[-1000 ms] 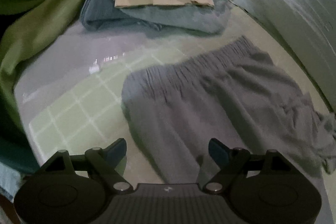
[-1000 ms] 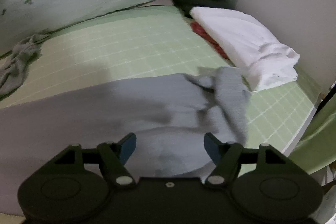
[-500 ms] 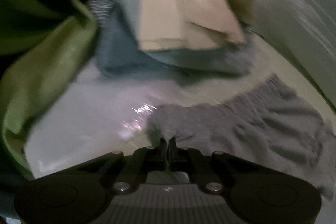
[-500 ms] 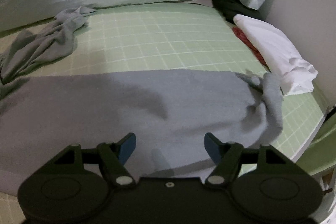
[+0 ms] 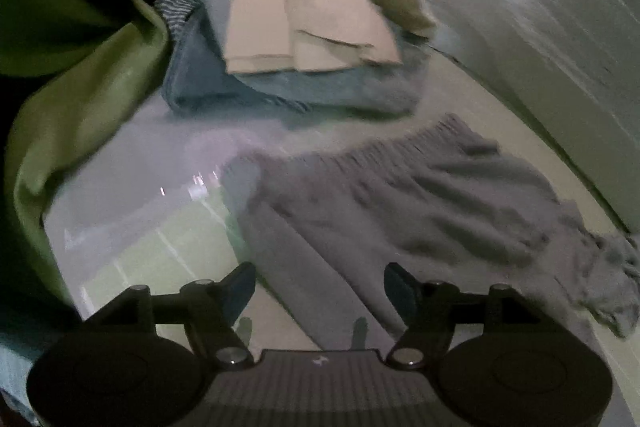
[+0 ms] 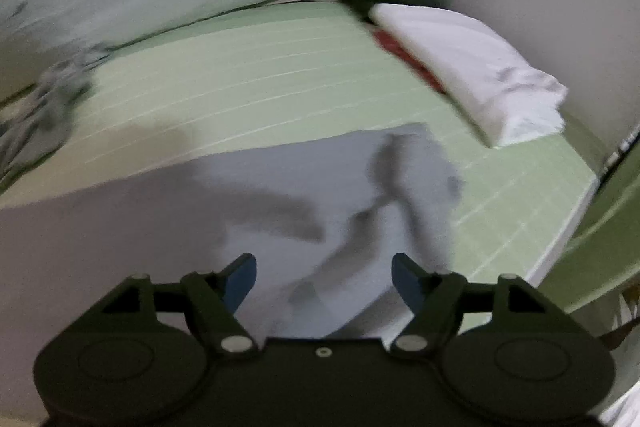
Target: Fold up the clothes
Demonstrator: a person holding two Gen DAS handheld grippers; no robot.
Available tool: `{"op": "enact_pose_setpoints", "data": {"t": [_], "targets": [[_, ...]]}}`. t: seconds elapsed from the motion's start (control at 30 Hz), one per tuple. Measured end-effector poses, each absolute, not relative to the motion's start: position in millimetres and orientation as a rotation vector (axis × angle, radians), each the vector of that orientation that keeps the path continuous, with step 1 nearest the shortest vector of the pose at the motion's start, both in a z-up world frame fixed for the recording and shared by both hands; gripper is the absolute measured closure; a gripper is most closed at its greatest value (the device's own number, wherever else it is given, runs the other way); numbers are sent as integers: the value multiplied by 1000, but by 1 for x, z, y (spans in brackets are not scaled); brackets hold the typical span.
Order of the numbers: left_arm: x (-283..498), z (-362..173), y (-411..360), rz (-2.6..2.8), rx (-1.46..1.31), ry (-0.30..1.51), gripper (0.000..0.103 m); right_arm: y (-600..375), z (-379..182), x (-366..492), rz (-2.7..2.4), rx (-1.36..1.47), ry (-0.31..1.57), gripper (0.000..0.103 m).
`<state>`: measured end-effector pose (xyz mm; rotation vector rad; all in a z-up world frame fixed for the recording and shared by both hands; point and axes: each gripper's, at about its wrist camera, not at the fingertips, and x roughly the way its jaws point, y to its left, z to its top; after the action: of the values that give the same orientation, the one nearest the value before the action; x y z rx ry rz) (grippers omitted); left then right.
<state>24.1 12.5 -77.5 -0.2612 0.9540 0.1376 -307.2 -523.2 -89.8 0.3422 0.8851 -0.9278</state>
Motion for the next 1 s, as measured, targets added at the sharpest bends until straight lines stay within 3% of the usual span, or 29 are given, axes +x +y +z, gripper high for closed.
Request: {"op": "enact_pose_setpoints", "data": {"t": [0.13,0.27,0.43,0.5,0.63,0.87,1.0], "targets": [[-17,-72,-28,122,-267,963,29,-581,-103,-341,-1021,459,858,29],[-55,-74,-69,111,-294,983,29,-626,-115,-366,-962,602,817,46],[-92,-66,-120,66,-245,980,29,-655,-127,-356,-817,621,839,55],[-100,-60,-136,46,-219,965,29,-665,-126,-349,-750,619,833,101],[-106,-50,-159,36,-205,937,29,-679,-99,-333,-642,601,729,101],[-106,-48,-186,8,-147,944,29,-679,10,-366,-604,514,390,101],[-107,-59,-194,5,-126,994,28,-680,-19,-404,-729,532,515,100]]}}
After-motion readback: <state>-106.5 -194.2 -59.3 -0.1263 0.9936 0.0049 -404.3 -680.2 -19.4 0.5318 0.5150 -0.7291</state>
